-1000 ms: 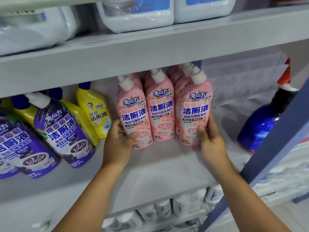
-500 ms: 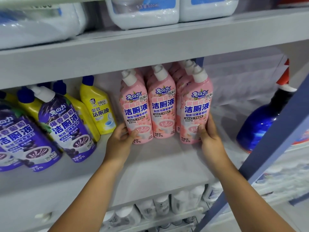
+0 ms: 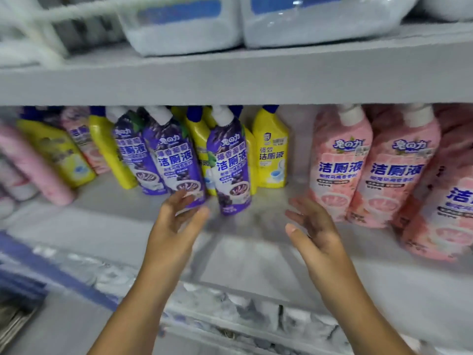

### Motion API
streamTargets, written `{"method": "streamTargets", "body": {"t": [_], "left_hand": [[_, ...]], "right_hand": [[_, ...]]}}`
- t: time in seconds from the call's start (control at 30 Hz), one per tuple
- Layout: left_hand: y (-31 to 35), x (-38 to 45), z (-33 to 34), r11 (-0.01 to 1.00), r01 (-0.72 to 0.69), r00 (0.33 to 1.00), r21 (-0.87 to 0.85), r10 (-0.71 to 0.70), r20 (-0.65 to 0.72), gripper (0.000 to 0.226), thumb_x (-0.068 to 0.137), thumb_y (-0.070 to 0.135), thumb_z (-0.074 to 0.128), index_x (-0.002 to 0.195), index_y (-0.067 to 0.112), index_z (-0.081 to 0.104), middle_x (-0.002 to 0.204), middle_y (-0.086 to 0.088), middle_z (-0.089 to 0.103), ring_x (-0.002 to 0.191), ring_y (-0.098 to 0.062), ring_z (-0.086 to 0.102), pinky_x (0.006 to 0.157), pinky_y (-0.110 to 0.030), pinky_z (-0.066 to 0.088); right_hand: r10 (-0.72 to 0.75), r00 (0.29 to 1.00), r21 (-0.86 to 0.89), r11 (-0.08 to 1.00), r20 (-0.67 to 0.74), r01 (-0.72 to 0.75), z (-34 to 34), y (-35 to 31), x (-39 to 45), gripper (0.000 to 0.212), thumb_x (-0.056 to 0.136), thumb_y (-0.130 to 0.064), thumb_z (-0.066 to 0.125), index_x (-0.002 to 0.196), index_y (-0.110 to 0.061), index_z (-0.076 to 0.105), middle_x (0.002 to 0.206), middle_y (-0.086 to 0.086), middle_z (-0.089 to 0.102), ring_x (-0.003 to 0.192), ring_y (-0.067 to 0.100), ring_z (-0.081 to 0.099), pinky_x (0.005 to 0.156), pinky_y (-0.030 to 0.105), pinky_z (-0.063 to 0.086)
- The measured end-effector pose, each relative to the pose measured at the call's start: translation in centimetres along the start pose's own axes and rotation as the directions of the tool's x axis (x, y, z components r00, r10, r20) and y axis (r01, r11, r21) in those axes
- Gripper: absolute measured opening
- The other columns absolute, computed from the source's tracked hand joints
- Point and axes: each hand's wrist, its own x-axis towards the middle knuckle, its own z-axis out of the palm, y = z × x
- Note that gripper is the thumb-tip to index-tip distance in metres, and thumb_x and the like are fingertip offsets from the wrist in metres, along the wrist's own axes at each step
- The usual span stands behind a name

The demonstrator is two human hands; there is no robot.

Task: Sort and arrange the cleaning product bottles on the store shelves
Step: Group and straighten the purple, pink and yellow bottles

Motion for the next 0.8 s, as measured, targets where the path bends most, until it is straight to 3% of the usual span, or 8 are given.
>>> {"method": "streamTargets", "body": {"t": [0.1, 0.23, 0.37, 0.47, 0.53, 0.6, 0.7, 0.8], "left_hand": [[0.5, 0.3, -5.8, 0.999, 0.018, 0.986, 0.026, -0.014, -0.164, 0.064, 0.065, 0.058, 0.085, 0.121, 0.037, 0.061, 0.124, 0.015, 0.068, 0.11, -0.005, 0.068, 0.102, -0.044, 0.054], [0.4, 1.3, -12.6, 0.998, 0.029, 0.957, 0.059, -0.011, -0.29, 0.055, 0.075, 0.052, 0.082, 0.123, 0.041, 0.059, 0.128, 0.014, 0.065, 0.115, -0.009, 0.066, 0.102, -0.047, 0.054], [-0.1, 3.4, -18.2, 0.997, 0.028, 0.932, 0.072, 0.0, -0.364, 0.061, 0.069, 0.065, 0.08, 0.121, 0.046, 0.058, 0.13, 0.017, 0.064, 0.116, -0.006, 0.066, 0.102, -0.046, 0.054], [-1.1, 6.4, -22.9, 0.997, 0.018, 0.927, 0.081, 0.013, -0.375, 0.052, 0.076, 0.059, 0.076, 0.123, 0.047, 0.057, 0.131, 0.019, 0.063, 0.117, -0.005, 0.064, 0.102, -0.045, 0.053], [-1.7, 9.1, -26.1, 0.996, -0.01, 0.927, 0.094, 0.045, -0.373, 0.052, 0.087, 0.049, 0.075, 0.134, 0.039, 0.055, 0.134, 0.018, 0.06, 0.118, -0.002, 0.063, 0.101, -0.039, 0.053], [-2.2, 12.2, -29.0, 0.992, -0.04, 0.922, 0.124, 0.084, -0.377, 0.052, 0.09, 0.042, 0.072, 0.138, 0.034, 0.053, 0.133, 0.02, 0.06, 0.112, 0.009, 0.06, 0.093, -0.022, 0.051], [-2.6, 16.7, -32.7, 0.98, -0.11, 0.912, 0.164, 0.165, -0.376, 0.052, 0.087, 0.035, 0.078, 0.132, 0.032, 0.053, 0.125, 0.018, 0.063, 0.107, 0.01, 0.061, 0.083, -0.011, 0.048], [-2.9, 20.9, -34.8, 0.955, -0.207, 0.916, 0.212, 0.265, -0.301, 0.067, 0.077, 0.017, 0.087, 0.129, 0.03, 0.046, 0.12, 0.017, 0.061, 0.104, 0.016, 0.059, 0.081, 0.0, 0.041]], "right_hand": [[0.019, 0.988, 0.057, 0.998, 0.154, -0.028, 6.4, 0.4, 1.2, 0.049, 0.093, -0.003, 0.067, 0.131, -0.03, 0.054, 0.124, -0.017, 0.068, 0.119, 0.006, 0.063, 0.093, 0.016, 0.051], [0.037, 0.944, 0.062, 0.996, 0.328, -0.061, 14.4, 0.9, 2.4, 0.051, 0.093, -0.006, 0.065, 0.138, -0.024, 0.051, 0.134, -0.003, 0.062, 0.115, -0.004, 0.062, 0.086, 0.01, 0.049], [0.038, 0.923, 0.018, 0.999, 0.384, -0.049, 20.9, 1.2, 3.7, 0.047, 0.085, -0.024, 0.072, 0.125, -0.041, 0.053, 0.133, -0.01, 0.061, 0.118, -0.002, 0.062, 0.088, 0.011, 0.049], [0.041, 0.922, -0.018, 0.999, 0.386, -0.037, 25.4, 1.9, 5.0, 0.045, 0.094, -0.012, 0.069, 0.124, -0.042, 0.054, 0.134, -0.012, 0.061, 0.119, 0.0, 0.061, 0.091, 0.012, 0.05], [0.026, 0.931, -0.047, 0.999, 0.364, -0.009, 28.6, 2.4, 5.9, 0.044, 0.094, -0.01, 0.066, 0.124, -0.039, 0.055, 0.133, -0.015, 0.061, 0.117, -0.002, 0.061, 0.09, 0.009, 0.048], [0.017, 0.938, -0.098, 0.995, 0.347, 0.018, 32.3, 3.2, 7.1, 0.043, 0.094, -0.01, 0.068, 0.123, -0.038, 0.055, 0.132, -0.013, 0.062, 0.112, -0.003, 0.063, 0.088, 0.009, 0.048], [0.025, 0.953, -0.113, 0.994, 0.303, 0.01, 38.7, 3.7, 9.7, 0.04, 0.092, -0.008, 0.07, 0.121, -0.031, 0.056, 0.128, -0.002, 0.064, 0.103, 0.007, 0.065, 0.089, 0.017, 0.051], [-0.024, 0.949, -0.189, 0.978, 0.315, 0.087, 45.0, 2.7, 13.3, 0.029, 0.093, -0.01, 0.069, 0.113, -0.03, 0.06, 0.115, -0.01, 0.069, 0.1, -0.002, 0.067, 0.088, 0.016, 0.05]]}}
